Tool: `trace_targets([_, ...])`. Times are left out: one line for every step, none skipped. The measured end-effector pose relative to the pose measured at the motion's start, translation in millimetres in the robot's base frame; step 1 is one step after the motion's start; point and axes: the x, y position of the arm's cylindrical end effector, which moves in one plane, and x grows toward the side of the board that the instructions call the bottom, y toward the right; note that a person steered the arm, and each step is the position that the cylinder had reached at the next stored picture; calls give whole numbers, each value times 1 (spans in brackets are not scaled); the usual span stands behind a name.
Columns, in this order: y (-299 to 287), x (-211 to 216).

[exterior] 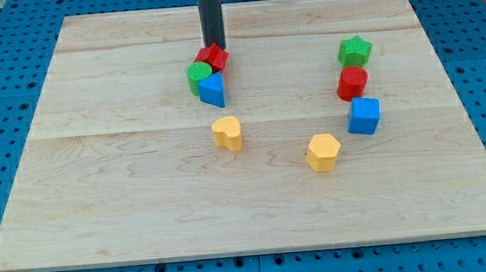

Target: Push the red star close to the green circle

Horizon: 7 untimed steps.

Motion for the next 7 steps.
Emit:
trace_targets([2,5])
trace_targets([8,14])
trace_targets([9,9])
trace_targets([32,6])
trace_targets([51,17])
trace_targets([67,44])
trace_targets([39,57])
